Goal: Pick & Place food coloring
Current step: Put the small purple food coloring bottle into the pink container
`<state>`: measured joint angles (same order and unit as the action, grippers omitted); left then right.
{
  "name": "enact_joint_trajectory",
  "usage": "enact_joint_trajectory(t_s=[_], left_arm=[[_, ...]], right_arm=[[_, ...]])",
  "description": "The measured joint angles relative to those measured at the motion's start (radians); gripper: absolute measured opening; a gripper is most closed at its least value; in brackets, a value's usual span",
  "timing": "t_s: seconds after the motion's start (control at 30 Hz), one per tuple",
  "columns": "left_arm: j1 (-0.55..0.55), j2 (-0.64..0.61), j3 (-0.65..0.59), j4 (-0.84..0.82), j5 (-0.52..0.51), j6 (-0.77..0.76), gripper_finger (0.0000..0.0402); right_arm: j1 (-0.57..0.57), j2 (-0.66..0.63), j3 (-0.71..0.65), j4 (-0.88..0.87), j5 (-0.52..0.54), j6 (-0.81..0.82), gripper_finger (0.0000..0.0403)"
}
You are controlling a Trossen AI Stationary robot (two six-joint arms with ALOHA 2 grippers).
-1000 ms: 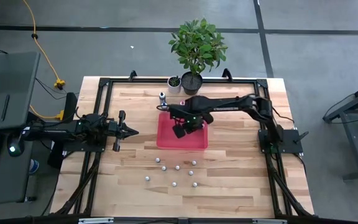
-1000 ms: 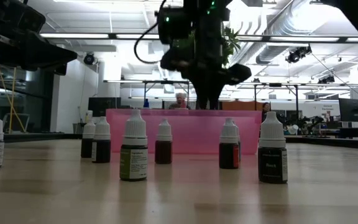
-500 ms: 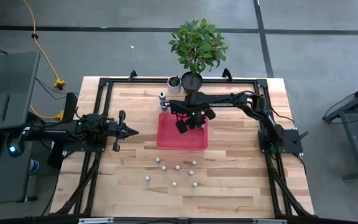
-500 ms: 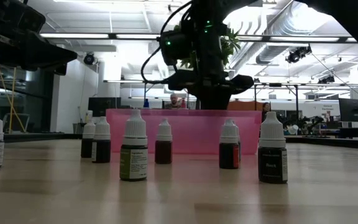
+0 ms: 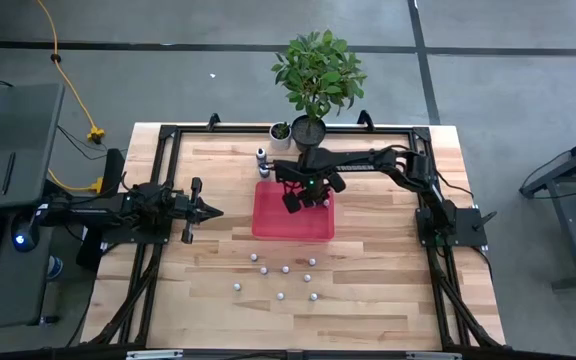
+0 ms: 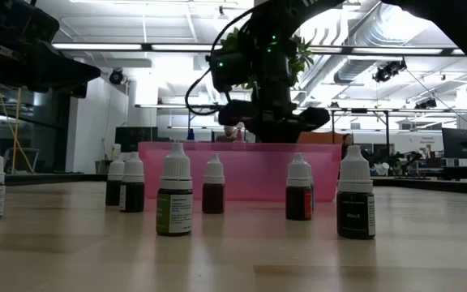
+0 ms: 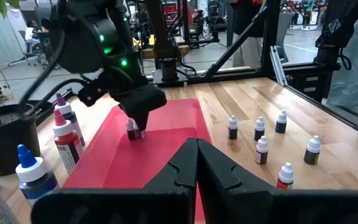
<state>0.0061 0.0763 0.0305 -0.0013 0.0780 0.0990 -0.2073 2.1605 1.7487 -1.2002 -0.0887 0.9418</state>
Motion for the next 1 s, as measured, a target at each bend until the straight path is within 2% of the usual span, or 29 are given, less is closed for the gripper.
enact_joint_trajectory(t_s=[0.3, 0.73, 1.0], left_arm=[[0.0, 0.0, 0.0, 0.0, 0.0, 0.0, 0.0], [0.0, 0.0, 0.0, 0.0, 0.0, 0.0, 0.0], [0.0, 0.0, 0.0, 0.0, 0.0, 0.0, 0.0]], right_arm=[[-0.005, 0.001, -0.014, 0.018, 0.053, 0.0, 0.0055], [-0.016, 0.002, -0.014, 0.039, 0.073, 0.0, 0.0059], [-0.016, 0.002, -0.014, 0.038, 0.082, -0.005, 0.0079]])
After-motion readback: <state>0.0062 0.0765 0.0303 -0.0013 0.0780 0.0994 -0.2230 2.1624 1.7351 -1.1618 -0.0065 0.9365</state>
